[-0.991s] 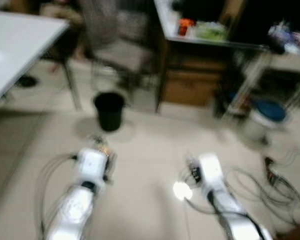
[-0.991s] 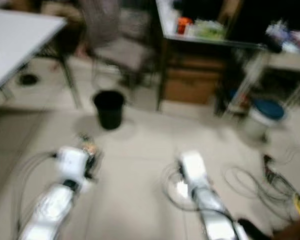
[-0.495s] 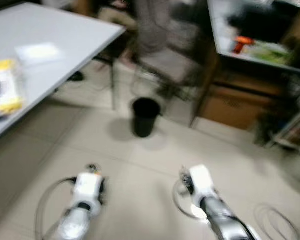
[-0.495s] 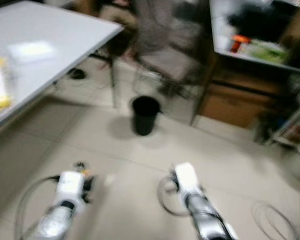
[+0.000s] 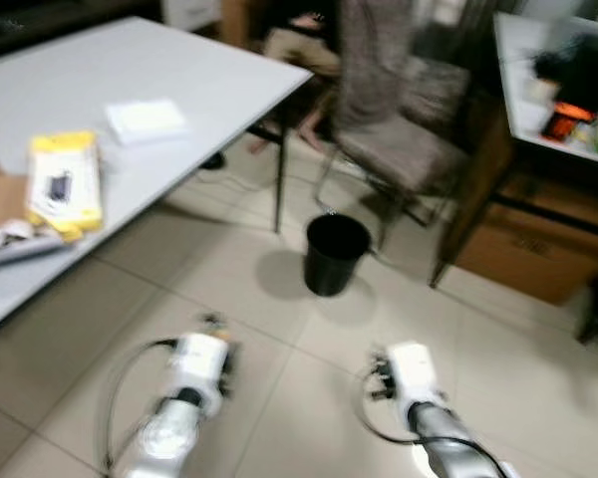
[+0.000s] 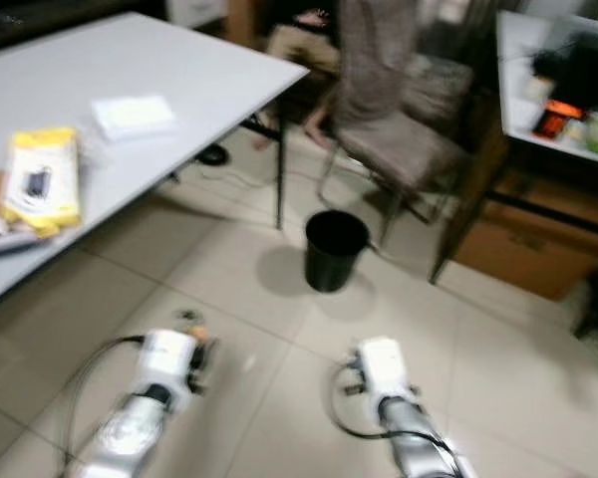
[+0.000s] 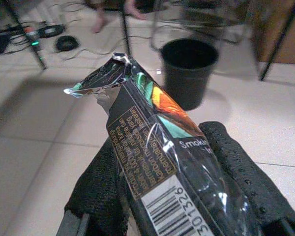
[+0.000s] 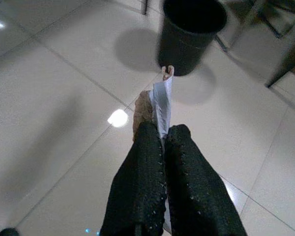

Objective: Picking trash to rubbish bin

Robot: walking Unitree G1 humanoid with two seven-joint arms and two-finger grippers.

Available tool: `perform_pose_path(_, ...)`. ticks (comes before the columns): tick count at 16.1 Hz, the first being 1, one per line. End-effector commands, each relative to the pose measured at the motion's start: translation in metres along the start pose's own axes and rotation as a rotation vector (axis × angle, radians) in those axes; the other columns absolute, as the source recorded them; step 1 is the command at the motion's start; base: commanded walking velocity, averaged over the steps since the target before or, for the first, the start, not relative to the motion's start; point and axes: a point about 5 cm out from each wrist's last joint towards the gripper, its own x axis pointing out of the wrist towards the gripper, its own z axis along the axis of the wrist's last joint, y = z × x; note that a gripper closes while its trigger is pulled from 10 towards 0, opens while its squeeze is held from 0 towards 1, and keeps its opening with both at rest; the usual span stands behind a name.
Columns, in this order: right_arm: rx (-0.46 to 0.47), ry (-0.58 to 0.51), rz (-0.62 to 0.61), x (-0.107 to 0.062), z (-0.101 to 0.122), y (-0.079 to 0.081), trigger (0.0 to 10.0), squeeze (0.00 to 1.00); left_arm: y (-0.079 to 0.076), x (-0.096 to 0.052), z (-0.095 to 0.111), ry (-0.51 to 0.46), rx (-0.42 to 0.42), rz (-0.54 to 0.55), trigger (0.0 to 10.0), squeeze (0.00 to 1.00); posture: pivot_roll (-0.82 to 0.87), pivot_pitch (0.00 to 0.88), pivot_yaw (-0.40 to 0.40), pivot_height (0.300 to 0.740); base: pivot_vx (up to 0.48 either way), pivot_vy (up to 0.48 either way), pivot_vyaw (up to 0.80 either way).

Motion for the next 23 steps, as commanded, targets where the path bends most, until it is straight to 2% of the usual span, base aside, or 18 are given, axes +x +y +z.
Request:
perform_pose_path(1, 0.024, -0.019, 0.009, 0.0032, 0.0053, 0.0069, 10.0, 0.00, 0.0089, -0.0020, -0.0037, 0.016, 0.024, 0.013, 10.0, 0.00, 0.06, 0.062, -0.093, 0.740, 0.364, 0.000, 0.00)
perform_pose_path(4, 0.051, -0.016, -0.028, 0.0027, 0.0031, 0.0015, 10.0, 0.00, 0.0068, 0.0007, -0.0031, 0.012, 0.030, -0.001, 10.0, 0.00, 0.06, 0.063, -0.091, 0.740, 0.371, 0.000, -0.75)
perform_pose_path(6, 0.036, -0.015, -0.026, 0.0026, 0.0027, 0.0001, 10.0, 0.00, 0.0064, 0.0013, -0.0032, 0.010, 0.033, -0.004, 10.0, 0.00, 0.06, 0.063, -0.091, 0.740, 0.368, 0.000, -0.80)
perform_pose_path(9, 0.015, -0.022, -0.025, 0.0033, 0.0042, 0.0009, 10.0, 0.00, 0.0071, 0.0015, -0.0034, 0.006, 0.036, -0.003, 10.0, 0.00, 0.06, 0.065, -0.089, 0.740, 0.368, 0.000, 0.00)
perform_pose_path(23, 0.022, -0.043, -0.028, 0.0058, 0.0094, 0.0009, 10.0, 0.00, 0.0076, 0.0040, -0.0022, 0.004, 0.047, -0.013, 10.0, 0.00, 0.06, 0.074, -0.078, 0.740, 0.368, 0.000, -0.06)
